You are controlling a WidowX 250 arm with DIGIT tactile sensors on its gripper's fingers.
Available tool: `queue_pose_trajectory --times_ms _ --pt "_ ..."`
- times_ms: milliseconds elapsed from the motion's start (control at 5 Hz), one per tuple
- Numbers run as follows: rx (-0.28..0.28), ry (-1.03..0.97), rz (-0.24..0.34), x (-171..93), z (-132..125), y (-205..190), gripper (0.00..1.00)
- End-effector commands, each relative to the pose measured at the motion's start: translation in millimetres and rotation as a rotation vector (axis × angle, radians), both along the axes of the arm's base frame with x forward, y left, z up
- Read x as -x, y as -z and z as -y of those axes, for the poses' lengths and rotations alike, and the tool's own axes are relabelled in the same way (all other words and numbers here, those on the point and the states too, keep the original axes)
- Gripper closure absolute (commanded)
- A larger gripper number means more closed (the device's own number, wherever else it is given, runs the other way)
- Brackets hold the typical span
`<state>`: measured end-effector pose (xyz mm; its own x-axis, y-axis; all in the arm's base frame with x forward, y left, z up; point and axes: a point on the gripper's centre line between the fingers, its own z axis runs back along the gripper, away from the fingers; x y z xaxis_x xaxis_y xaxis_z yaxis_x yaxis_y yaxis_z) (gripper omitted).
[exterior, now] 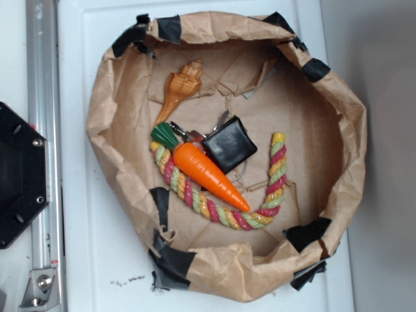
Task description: Grab the multicolored rope.
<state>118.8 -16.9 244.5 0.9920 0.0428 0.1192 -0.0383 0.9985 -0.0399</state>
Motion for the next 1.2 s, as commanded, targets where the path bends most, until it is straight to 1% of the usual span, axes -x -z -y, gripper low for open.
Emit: queue_pose_trajectory --times_ms 0,200,400,600,800,1000 --pt "0.0 0.0 0.0 0.0 0.0 0.0 0.0" --pt "-0.009 -0.098 0.063 -50.0 5.7 24.6 0.0" --pt "0.051 -0.185 0.163 -102.5 16.1 41.8 0.0" --pt "0.111 -0.246 0.254 -145.8 14.3 57.1 0.0" --pt "0.141 -0.249 0.237 -170.2 12.0 90.5 0.0" --pt "0.107 -0.255 0.202 -184.9 -16.0 125.1 0.0"
